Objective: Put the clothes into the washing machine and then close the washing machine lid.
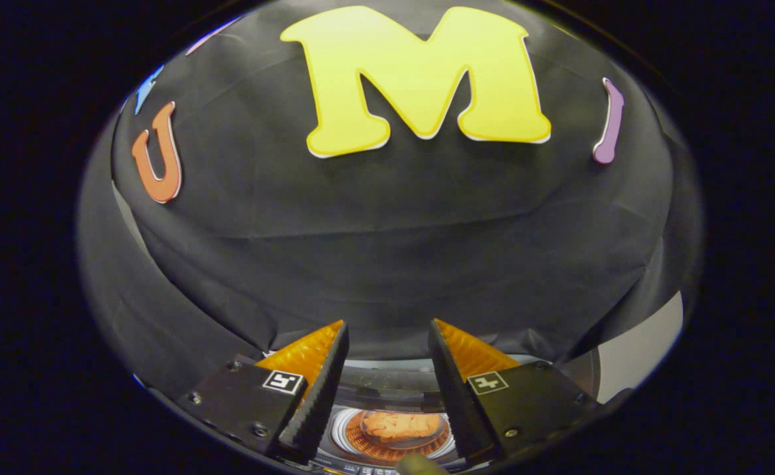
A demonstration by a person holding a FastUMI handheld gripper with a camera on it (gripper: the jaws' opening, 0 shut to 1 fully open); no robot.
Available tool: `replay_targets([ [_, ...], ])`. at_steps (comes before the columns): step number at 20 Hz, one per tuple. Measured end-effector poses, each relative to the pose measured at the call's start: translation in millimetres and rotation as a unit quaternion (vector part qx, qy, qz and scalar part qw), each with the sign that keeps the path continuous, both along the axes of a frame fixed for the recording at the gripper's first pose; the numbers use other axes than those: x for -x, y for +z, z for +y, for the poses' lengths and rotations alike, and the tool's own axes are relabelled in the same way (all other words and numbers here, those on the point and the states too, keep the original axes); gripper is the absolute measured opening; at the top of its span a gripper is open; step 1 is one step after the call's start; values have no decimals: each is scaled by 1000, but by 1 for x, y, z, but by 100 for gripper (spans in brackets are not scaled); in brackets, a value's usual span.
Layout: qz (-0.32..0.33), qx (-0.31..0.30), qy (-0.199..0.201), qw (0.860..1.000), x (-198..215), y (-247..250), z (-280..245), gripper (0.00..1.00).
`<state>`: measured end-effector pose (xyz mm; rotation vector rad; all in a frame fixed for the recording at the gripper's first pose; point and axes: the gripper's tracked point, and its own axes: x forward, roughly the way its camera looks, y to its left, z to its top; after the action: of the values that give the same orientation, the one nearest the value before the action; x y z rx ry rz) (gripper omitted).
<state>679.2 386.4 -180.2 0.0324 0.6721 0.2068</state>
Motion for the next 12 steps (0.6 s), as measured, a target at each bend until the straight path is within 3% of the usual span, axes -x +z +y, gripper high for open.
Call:
replay_targets([
  [12,55,17,-11,998,-5,-69,-3,76],
])
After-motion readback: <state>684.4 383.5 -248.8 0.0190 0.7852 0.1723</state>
